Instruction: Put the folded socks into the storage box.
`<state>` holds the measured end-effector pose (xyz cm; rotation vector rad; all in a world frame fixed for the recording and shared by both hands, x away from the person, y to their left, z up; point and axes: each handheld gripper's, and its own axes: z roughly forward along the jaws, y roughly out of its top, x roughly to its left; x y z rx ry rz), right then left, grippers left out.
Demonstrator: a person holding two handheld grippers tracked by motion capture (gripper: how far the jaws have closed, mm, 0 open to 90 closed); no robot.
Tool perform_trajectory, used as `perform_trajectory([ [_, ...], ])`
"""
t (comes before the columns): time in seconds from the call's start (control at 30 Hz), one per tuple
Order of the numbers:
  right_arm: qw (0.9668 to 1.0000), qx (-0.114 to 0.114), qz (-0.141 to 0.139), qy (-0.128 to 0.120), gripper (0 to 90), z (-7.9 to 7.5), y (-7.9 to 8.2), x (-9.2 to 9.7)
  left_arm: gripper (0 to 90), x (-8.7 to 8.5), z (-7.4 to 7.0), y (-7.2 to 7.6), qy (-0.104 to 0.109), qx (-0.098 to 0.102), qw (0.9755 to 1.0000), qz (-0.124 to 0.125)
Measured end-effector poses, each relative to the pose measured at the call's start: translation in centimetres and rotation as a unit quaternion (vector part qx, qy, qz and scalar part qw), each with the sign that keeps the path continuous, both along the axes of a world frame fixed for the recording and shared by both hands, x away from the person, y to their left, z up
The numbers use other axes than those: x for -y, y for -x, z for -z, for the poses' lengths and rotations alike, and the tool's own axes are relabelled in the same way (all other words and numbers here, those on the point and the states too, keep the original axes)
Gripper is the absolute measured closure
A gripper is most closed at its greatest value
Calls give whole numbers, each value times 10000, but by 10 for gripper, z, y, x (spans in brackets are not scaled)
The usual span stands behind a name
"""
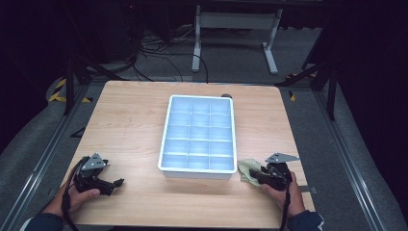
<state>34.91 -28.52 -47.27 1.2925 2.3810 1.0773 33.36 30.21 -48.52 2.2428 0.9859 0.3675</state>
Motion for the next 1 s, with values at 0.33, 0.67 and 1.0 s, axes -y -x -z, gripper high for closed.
perform_trajectory([
  [0.33,9996,214,-191,49,775,1,3,0,4,0,0,0,-3,-2,10000,1],
  [0.67,9989,406,-249,44,790,-2,8,4,4,0,0,0,17,-12,10000,22],
  [1.0,9983,560,-160,-103,790,-8,10,15,4,0,0,0,17,-26,10000,43],
])
